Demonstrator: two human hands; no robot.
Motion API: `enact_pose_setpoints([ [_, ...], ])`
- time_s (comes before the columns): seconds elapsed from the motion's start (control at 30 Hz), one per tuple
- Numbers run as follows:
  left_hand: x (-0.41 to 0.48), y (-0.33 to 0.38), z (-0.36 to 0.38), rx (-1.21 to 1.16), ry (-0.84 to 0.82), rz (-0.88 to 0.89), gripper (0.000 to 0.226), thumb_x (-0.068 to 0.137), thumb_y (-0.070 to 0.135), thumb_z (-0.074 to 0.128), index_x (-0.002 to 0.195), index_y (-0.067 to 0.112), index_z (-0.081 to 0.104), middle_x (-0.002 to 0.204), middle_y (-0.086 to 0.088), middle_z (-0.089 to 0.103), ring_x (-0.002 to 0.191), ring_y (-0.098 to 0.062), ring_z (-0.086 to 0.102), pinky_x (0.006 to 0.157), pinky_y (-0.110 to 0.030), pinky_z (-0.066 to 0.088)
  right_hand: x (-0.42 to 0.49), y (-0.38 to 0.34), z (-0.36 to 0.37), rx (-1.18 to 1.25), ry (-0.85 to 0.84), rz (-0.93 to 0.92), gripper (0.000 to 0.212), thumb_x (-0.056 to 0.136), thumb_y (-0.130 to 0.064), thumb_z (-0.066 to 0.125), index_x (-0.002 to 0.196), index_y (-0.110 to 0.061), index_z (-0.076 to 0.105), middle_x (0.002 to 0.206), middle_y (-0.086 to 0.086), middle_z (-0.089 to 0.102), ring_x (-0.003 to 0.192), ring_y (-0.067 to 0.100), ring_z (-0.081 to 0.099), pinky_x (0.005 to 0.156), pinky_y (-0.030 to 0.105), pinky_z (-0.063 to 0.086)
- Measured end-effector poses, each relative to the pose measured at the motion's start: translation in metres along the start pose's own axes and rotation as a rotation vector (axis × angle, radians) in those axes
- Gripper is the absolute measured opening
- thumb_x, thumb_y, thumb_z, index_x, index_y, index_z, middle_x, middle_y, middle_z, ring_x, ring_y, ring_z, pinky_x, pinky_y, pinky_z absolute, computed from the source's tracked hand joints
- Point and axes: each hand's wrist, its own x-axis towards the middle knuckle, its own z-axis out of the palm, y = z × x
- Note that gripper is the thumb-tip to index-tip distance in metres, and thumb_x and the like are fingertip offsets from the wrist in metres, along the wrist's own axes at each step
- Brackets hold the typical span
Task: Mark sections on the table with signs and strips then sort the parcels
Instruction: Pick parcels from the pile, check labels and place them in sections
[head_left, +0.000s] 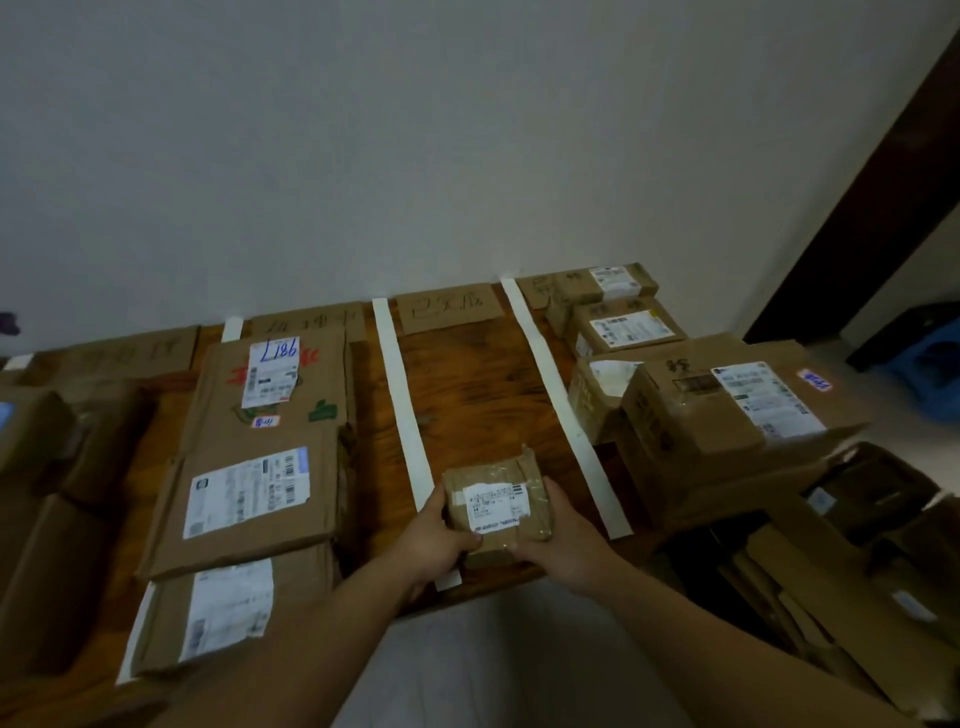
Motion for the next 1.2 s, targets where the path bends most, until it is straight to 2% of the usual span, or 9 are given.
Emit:
enact_pose_setpoints([
  [0.07,0.002,-0.006,0.002,0.008,0.014,-0.024,0.079,0.087,0.000,0.061,0.149,0.027,0.019,0.142,-0.001,0.047,0.127,-0.021,0.047,0.100,-0.033,0.047,0.004,0.008,0.002,0.005,-0.023,0.016,0.080,0.081,-0.030,0.074,0.144,-0.038,0.024,0.135,-0.014,0.047,0.126,0.008,0.044,0.109,0.034,0.037],
  [0.17,0.002,-0.010,0.004,0.020,0.032,-0.037,0.079,0.089,0.001,0.059,0.150,0.029,0.016,0.144,-0.001,0.045,0.129,-0.020,0.046,0.093,-0.028,0.048,0.009,0.017,0.006,0.018,-0.049,0.027,0.078,0.084,-0.028,0.072,0.144,-0.040,0.023,0.136,-0.014,0.048,0.129,0.009,0.044,0.106,0.029,0.036],
  [0.27,0.004,-0.011,0.004,0.015,0.045,-0.042,0.079,0.090,0.003,0.059,0.150,0.031,0.015,0.145,0.000,0.044,0.129,-0.020,0.045,0.100,-0.033,0.046,0.014,0.019,0.005,0.020,-0.063,0.035,0.076,0.085,-0.027,0.070,0.144,-0.040,0.024,0.135,-0.015,0.048,0.128,0.008,0.043,0.106,0.032,0.037],
  [0.43,0.008,-0.012,0.004,0.022,0.037,-0.050,0.082,0.089,0.006,0.060,0.150,0.033,0.012,0.145,0.000,0.043,0.127,-0.020,0.046,0.102,-0.036,0.046,0.019,0.022,0.003,0.016,-0.081,0.048,0.077,0.085,-0.030,0.070,0.144,-0.042,0.022,0.139,-0.011,0.049,0.131,0.014,0.044,0.108,0.037,0.039],
  [0.7,0.002,-0.005,0.002,0.138,0.023,-0.022,0.080,0.091,0.008,0.058,0.150,0.029,0.008,0.146,-0.001,0.039,0.131,-0.021,0.043,0.085,-0.019,0.046,0.025,0.021,0.003,0.001,-0.096,0.071,0.077,0.084,-0.026,0.071,0.143,-0.039,0.024,0.137,-0.011,0.050,0.130,0.014,0.046,0.106,0.037,0.041],
  [0.8,0.001,-0.006,0.001,0.105,-0.007,-0.046,0.078,0.091,0.006,0.058,0.150,0.029,0.013,0.143,-0.001,0.044,0.123,-0.018,0.049,0.079,-0.020,0.051,0.024,0.019,0.005,0.011,-0.090,0.068,0.074,0.085,-0.024,0.070,0.143,-0.037,0.026,0.137,-0.010,0.050,0.130,0.015,0.046,0.104,0.034,0.040],
  [0.9,0.004,-0.004,-0.002,0.122,0.005,-0.043,0.081,0.089,0.005,0.060,0.150,0.031,0.014,0.144,0.001,0.044,0.125,-0.020,0.048,0.087,-0.024,0.052,0.025,0.016,0.008,0.017,-0.043,0.043,0.076,0.086,-0.024,0.069,0.145,-0.038,0.025,0.138,-0.011,0.049,0.131,0.015,0.045,0.107,0.036,0.039],
  [1.03,0.011,0.005,-0.010,0.138,0.008,0.010,0.082,0.087,0.010,0.062,0.148,0.038,0.015,0.144,0.005,0.043,0.124,-0.020,0.047,0.100,-0.040,0.048,0.035,0.005,0.004,0.002,0.009,0.001,0.078,0.088,-0.025,0.067,0.149,-0.039,0.019,0.141,-0.012,0.047,0.133,0.014,0.042,0.108,0.036,0.035],
  [1.2,0.026,0.015,-0.023,0.180,0.022,0.099,0.073,0.092,0.020,0.057,0.149,0.034,0.013,0.147,0.004,0.039,0.129,-0.022,0.043,0.104,-0.039,0.044,0.051,-0.010,0.005,0.007,0.050,-0.008,0.082,0.088,-0.023,0.067,0.150,-0.038,0.016,0.139,-0.010,0.048,0.131,0.012,0.042,0.107,0.034,0.033],
])
